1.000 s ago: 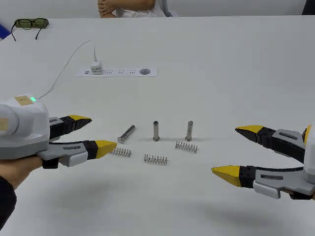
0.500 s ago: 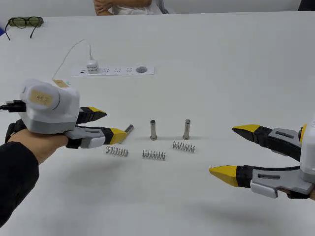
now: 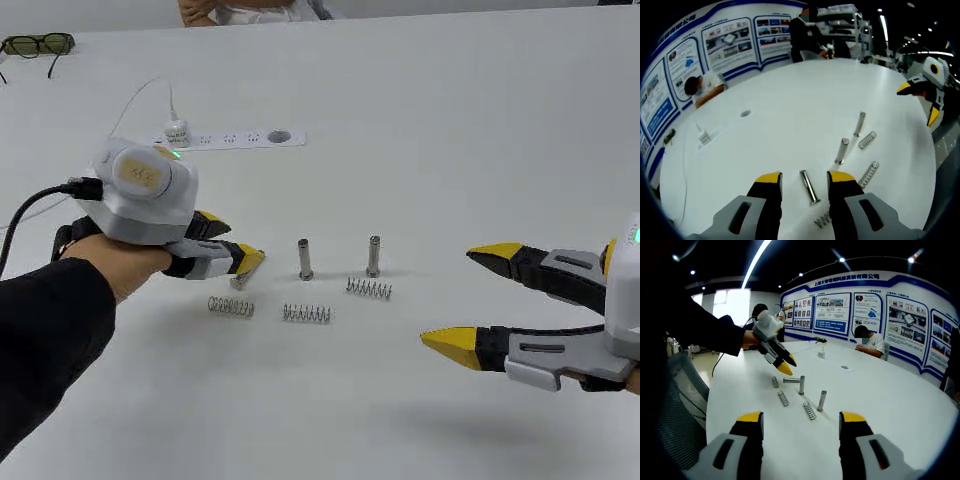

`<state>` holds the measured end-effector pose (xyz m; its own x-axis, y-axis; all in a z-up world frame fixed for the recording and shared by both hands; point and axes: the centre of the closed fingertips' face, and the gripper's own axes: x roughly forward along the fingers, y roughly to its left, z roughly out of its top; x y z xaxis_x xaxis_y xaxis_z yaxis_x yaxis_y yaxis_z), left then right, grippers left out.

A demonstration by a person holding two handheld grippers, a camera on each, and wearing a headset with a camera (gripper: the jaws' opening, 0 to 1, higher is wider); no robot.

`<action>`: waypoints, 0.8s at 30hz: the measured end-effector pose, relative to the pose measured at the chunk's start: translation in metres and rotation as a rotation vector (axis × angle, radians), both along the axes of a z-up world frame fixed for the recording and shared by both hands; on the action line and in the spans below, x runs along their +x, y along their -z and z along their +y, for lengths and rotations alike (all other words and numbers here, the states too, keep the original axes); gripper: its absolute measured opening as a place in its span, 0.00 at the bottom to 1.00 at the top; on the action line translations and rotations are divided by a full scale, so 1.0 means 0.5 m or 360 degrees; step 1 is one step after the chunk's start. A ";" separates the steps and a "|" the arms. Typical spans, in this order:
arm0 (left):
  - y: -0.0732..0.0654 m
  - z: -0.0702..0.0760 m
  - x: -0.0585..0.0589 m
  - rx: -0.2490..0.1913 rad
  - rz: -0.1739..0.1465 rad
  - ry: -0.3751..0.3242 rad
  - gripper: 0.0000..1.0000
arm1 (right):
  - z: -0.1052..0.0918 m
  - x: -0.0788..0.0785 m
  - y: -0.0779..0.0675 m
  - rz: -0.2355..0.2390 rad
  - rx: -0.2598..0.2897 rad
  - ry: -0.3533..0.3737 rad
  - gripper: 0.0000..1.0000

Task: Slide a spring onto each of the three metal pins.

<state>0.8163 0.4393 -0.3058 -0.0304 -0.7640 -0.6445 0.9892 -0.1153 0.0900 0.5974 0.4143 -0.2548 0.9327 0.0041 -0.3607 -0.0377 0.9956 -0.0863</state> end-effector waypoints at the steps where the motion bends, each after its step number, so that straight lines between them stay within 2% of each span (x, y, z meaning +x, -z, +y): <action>1: 0.005 -0.002 0.001 0.0018 -0.0010 -0.0008 0.35 | -0.001 0.000 0.000 -0.0001 0.0002 0.0001 0.62; 9: 0.027 -0.012 0.007 0.0089 -0.0074 -0.0061 0.27 | 0.001 0.000 0.004 0.0011 0.0005 0.0001 0.62; 12: 0.035 -0.013 0.009 0.0120 -0.0082 -0.0085 0.25 | 0.000 0.000 0.005 0.0014 0.0007 0.0002 0.62; 24: 0.060 -0.028 0.002 0.0222 -0.0064 -0.0124 0.17 | -0.004 -0.002 0.006 0.0018 0.0007 0.0010 0.62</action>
<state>0.8173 0.4254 -0.3356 0.0535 -0.6661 -0.7440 0.9916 -0.0524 0.1183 0.5966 0.4123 -0.2579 0.9286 0.0000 -0.3711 -0.0325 0.9962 -0.0813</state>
